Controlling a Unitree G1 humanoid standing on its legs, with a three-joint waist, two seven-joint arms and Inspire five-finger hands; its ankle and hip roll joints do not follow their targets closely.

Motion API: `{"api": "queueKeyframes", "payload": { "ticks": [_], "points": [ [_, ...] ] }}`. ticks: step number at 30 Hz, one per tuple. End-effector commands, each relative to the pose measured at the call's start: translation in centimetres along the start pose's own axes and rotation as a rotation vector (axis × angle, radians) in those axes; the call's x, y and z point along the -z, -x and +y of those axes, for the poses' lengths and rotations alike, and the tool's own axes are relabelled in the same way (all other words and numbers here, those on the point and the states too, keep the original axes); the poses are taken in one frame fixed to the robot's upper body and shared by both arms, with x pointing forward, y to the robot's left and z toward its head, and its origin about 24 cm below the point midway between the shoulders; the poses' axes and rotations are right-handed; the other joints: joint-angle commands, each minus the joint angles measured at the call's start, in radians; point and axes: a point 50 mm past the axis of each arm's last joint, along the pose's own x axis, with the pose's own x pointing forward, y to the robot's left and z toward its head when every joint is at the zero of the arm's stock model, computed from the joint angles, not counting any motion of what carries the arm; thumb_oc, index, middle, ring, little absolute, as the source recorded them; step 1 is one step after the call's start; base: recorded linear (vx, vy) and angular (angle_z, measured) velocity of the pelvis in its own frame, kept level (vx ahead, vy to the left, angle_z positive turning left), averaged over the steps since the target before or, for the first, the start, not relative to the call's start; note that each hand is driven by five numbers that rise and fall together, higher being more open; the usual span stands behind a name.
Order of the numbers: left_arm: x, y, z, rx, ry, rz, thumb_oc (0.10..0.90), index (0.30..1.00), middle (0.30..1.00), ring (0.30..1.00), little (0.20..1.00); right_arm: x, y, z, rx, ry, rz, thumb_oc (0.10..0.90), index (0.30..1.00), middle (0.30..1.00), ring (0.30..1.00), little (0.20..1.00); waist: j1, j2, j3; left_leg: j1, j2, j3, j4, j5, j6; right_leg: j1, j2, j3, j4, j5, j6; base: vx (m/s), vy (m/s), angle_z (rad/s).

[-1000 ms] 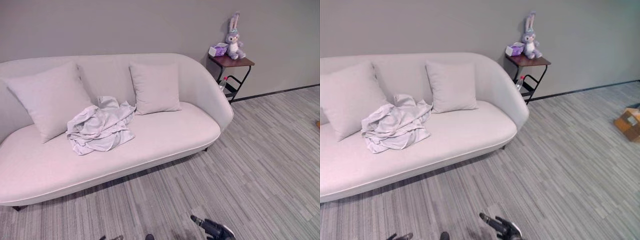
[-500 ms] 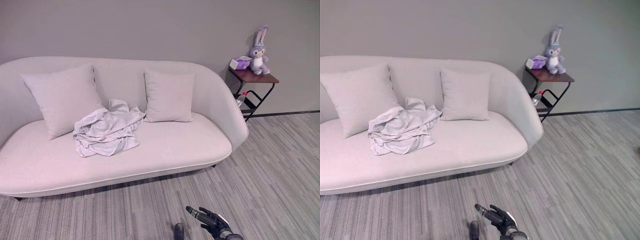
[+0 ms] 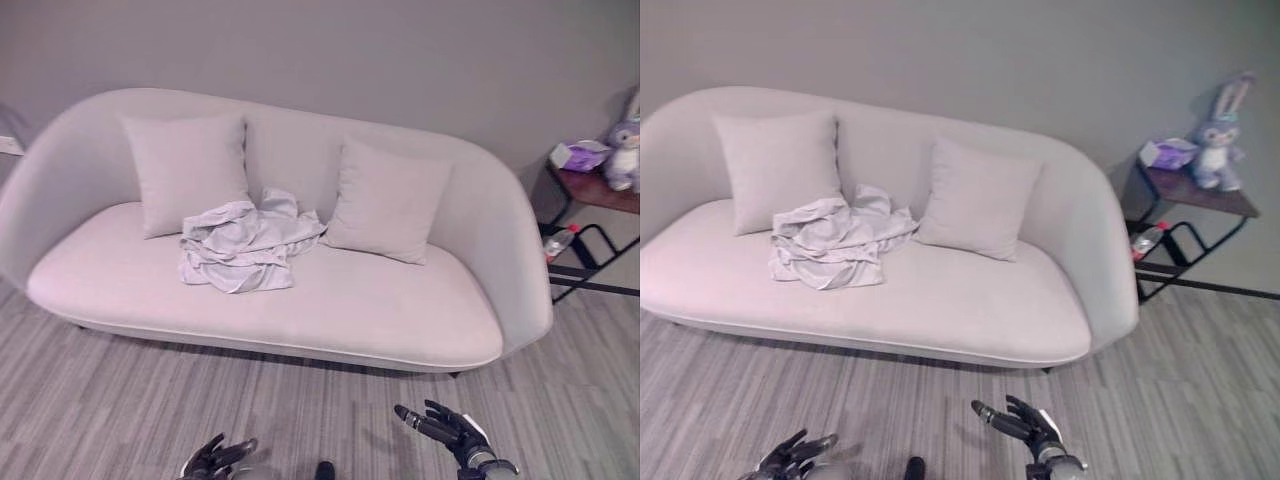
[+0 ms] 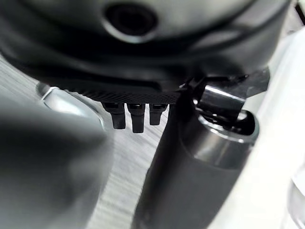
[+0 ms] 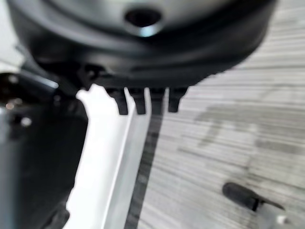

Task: Hang the clothes on the sofa on the clothes rack.

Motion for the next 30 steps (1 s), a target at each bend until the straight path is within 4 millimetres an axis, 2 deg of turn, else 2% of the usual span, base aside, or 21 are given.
{"api": "queueKeyframes", "payload": {
  "ticks": [1, 2, 3, 4, 8, 10, 12, 14, 15, 17, 18, 19, 20, 21, 22, 24, 25, 26, 27, 28, 30],
  "points": [
    [1.7, 0.3, -0.5, -0.026, 0.09, 0.028, 0.8, 0.9, 0.9, 0.9, 0.9, -3.4, 0.0, -0.3, -0.002, 0.097, -0.166, 0.8, 0.9, 0.9, 0.9, 0.9, -0.02, -0.007, -0.022, 0.114, 0.04, 0.022, -0.293, 0.099, 0.045, 0.039, -0.088, 0.067, 0.06, -0.122, 0.127, 0.13, 0.048, 0.17],
    [2.1, 0.4, -0.3, -0.039, 0.12, 0.043, 0.8, 0.9, 0.9, 0.9, 0.9, -3.5, -0.1, -0.2, -0.008, 0.124, -0.169, 0.8, 0.9, 0.9, 0.9, 0.9, -0.02, 0.001, -0.028, 0.112, 0.061, 0.011, -0.364, 0.147, 0.033, 0.042, -0.092, 0.059, 0.059, -0.131, 0.128, 0.26, 0.133, 0.15],
    [2.4, 0.5, -0.3, -0.054, 0.161, 0.049, 0.8, 0.9, 0.9, 0.9, 0.9, -3.9, -0.1, 0.0, -0.018, 0.152, -0.188, 0.8, 0.9, 0.9, 0.9, 0.9, -0.018, 0.022, -0.034, 0.105, 0.094, -0.009, -0.49, 0.225, 0.012, 0.051, -0.093, 0.049, 0.058, -0.151, 0.13, 0.27, 0.161, 0.11],
    [2.4, 0.5, -0.3, -0.059, 0.173, 0.043, 0.8, 0.9, 0.9, 0.9, 0.9, -4.0, -0.1, 0.1, -0.021, 0.159, -0.194, 0.8, 0.9, 0.9, 0.9, 0.9, -0.018, 0.029, -0.034, 0.103, 0.105, -0.012, -0.537, 0.245, 0.005, 0.057, -0.094, 0.045, 0.058, -0.16, 0.13, 0.21, 0.131, 0.16],
    [2.3, 0.4, -0.6, -0.062, 0.163, 0.03, 0.8, 0.9, 0.9, 0.9, 0.9, -4.4, -0.1, -0.1, -0.017, 0.205, -0.201, 0.8, 0.9, 0.9, 0.9, 0.9, -0.029, 0.054, -0.041, 0.044, 0.148, 0.013, -0.553, 0.244, -0.015, 0.095, -0.117, 0.029, 0.064, -0.192, 0.136, 0.23, 0.196, 0.16],
    [2.7, 0.5, -0.5, -0.071, 0.166, 0.045, 0.8, 0.9, 0.9, 0.9, 0.9, -4.5, -0.2, -0.2, -0.008, 0.213, -0.198, 0.8, 0.9, 0.9, 0.9, 0.9, -0.02, 0.068, -0.047, 0.062, 0.153, 0.019, -0.553, 0.265, -0.031, 0.129, -0.135, 0.039, 0.061, -0.199, 0.145, 0.39, 0.346, 0.07],
    [3.0, 0.6, -0.3, -0.082, 0.145, 0.064, 0.8, 0.9, 0.9, 0.9, 0.9, -4.5, -0.2, -0.2, -0.004, 0.234, -0.198, 0.8, 0.9, 0.9, 0.9, 0.9, -0.028, 0.084, -0.066, 0.074, 0.132, 0.03, -0.553, 0.262, -0.031, 0.154, -0.166, 0.04, 0.063, -0.2, 0.162, 0.54, 0.552, -0.04],
    [2.6, 0.5, 0.1, -0.081, 0.07, 0.06, 0.8, 0.9, 0.9, 0.9, 0.9, -4.7, -0.2, 0.0, 0.018, 0.213, -0.209, 0.8, 0.9, 0.9, 0.9, 0.9, -0.03, 0.066, -0.088, 0.098, 0.076, 0.081, -0.542, 0.236, -0.007, 0.143, -0.238, 0.06, 0.107, -0.157, 0.196, 0.54, 0.591, -0.07],
    [2.6, 0.5, 0.1, -0.081, 0.069, 0.06, 0.8, 0.9, 0.9, 0.9, 0.9, -4.7, -0.2, 0.1, 0.018, 0.213, -0.209, 0.8, 0.9, 0.9, 0.9, 0.9, -0.028, 0.064, -0.088, 0.099, 0.075, 0.083, -0.541, 0.235, -0.006, 0.142, -0.24, 0.062, 0.107, -0.157, 0.197, 0.27, 0.295, -0.05],
    [2.0, 0.4, 0.4, -0.067, -0.01, 0.054, 0.8, 0.9, 0.9, 0.9, 0.9, -4.9, -0.3, 0.5, 0.029, 0.171, -0.22, 0.8, 0.9, 0.9, 0.9, 0.9, -0.027, 0.05, -0.092, 0.113, 0.035, 0.112, -0.534, 0.204, 0.026, 0.097, -0.278, 0.077, 0.187, -0.09, 0.216, 0.29, 0.39, -0.14],
    [1.3, 0.2, 0.3, -0.055, -0.107, 0.034, 0.8, 0.9, 0.9, 0.9, 0.9, -5.9, -0.5, 0.5, 0.076, 0.168, -0.253, 0.8, 0.9, 0.9, 0.9, 0.9, -0.024, 0.045, -0.075, 0.132, -0.005, 0.129, -0.522, 0.163, 0.067, 0.038, -0.307, 0.098, 0.3, -0.019, 0.221, 0.26, 0.402, -0.3],
    [1.3, 0.2, 0.3, -0.055, -0.107, 0.034, 0.8, 0.9, 0.9, 0.9, 0.9, -5.9, -0.5, 0.5, 0.077, 0.168, -0.253, 0.8, 0.9, 0.9, 0.9, 0.9, -0.023, 0.045, -0.077, 0.13, -0.005, 0.13, -0.523, 0.164, 0.067, 0.036, -0.307, 0.098, 0.3, -0.019, 0.221, 0.23, 0.408, -0.36],
    [1.2, 0.2, 0.1, -0.042, -0.135, 0.027, 0.8, 0.9, 0.9, 0.9, 0.9, -6.5, -0.4, 0.1, 0.107, 0.172, -0.276, 0.8, 0.9, 0.9, 0.9, 0.9, -0.025, 0.046, -0.068, 0.138, -0.025, 0.137, -0.515, 0.146, 0.087, 0.008, -0.32, 0.105, 0.355, 0.018, 0.219, 0.12, 0.266, -0.16],
    [1.2, 0.2, 0.1, -0.033, -0.153, 0.031, 0.8, 0.9, 0.9, 0.9, 0.9, -7.1, -0.5, -0.3, 0.137, 0.176, -0.29, 0.8, 0.9, 0.9, 0.9, 0.9, -0.024, 0.047, -0.056, 0.146, -0.042, 0.145, -0.507, 0.127, 0.107, -0.02, -0.337, 0.104, 0.411, 0.053, 0.213, 0.26, 0.486, 0.07],
    [1.3, 0.3, 0.5, -0.035, -0.172, 0.039, 0.8, 0.9, 0.9, 0.9, 0.9, -8.8, -0.3, -0.7, 0.172, 0.193, -0.352, 0.8, 0.9, 0.9, 0.9, 0.9, -0.02, 0.049, -0.027, 0.172, -0.072, 0.154, -0.489, 0.079, 0.131, -0.049, -0.376, 0.064, 0.495, 0.096, 0.217, 0.22, 0.422, 0.1],
    [1.3, 0.3, 0.8, -0.043, -0.169, 0.045, 0.8, 0.9, 0.9, 0.9, 0.9, -9.6, -0.1, -1.0, 0.181, 0.221, -0.38, 0.8, 0.9, 0.9, 0.9, 0.9, -0.021, 0.051, -0.014, 0.183, -0.076, 0.163, -0.489, 0.069, 0.14, -0.079, -0.371, 0.059, 0.527, 0.098, 0.216, 0.17, 0.216, -0.09],
    [1.5, 0.4, 1.5, -0.054, -0.156, 0.051, 0.8, 0.9, 0.9, 0.9, 0.9, -10.9, 0.5, -2.0, 0.22, 0.328, -0.435, 0.8, 0.9, 0.9, 0.9, 0.9, -0.025, 0.059, -0.009, 0.21, -0.078, 0.16, -0.498, 0.055, 0.139, -0.112, -0.293, 0.066, 0.503, 0.0, 0.205, 0.14, 0.062, -0.17],
    [1.5, 0.4, 1.5, -0.054, -0.156, 0.052, 0.8, 0.9, 0.9, 0.9, 0.9, -10.9, 0.5, -2.0, 0.221, 0.328, -0.435, 0.8, 0.9, 0.9, 0.9, 0.9, -0.025, 0.059, -0.009, 0.21, -0.078, 0.161, -0.498, 0.055, 0.139, -0.112, -0.293, 0.066, 0.503, 0.0, 0.205, 0.29, 0.061, -0.17],
    [1.8, 0.6, 1.9, -0.048, -0.147, 0.054, 0.8, 0.9, 0.9, 0.9, 0.9, -13.4, 1.1, -3.3, 0.28, 0.449, -0.509, 0.8, 0.9, 0.9, 0.9, 0.9, -0.026, 0.07, 0.0, 0.234, -0.076, 0.15, -0.51, 0.05, 0.129, -0.148, -0.206, 0.07, 0.425, -0.1, 0.202, 0.15, -0.005, -0.03],
    [1.8, 0.6, 1.8, -0.047, -0.146, 0.054, 0.8, 0.9, 0.9, 0.9, 0.9, -13.4, 1.2, -3.3, 0.281, 0.451, -0.509, 0.8, 0.9, 0.9, 0.9, 0.9, -0.026, 0.073, 0.002, 0.237, -0.073, 0.15, -0.511, 0.05, 0.128, -0.144, -0.203, 0.07, 0.424, -0.1, 0.201, 0.17, -0.033, -0.07],
    [1.5, 0.5, 1.8, -0.044, -0.175, 0.048, 0.8, 0.9, 0.9, 0.9, 0.9, -16.4, 1.9, -4.2, 0.338, 0.541, -0.608, 0.8, 0.9, 0.9, 0.9, 0.9, -0.021, 0.07, 0.019, 0.256, -0.075, 0.151, -0.524, 0.049, 0.121, -0.171, -0.158, 0.066, 0.255, -0.077, 0.208, 0.15, -0.111, -0.11]
  ]
}}
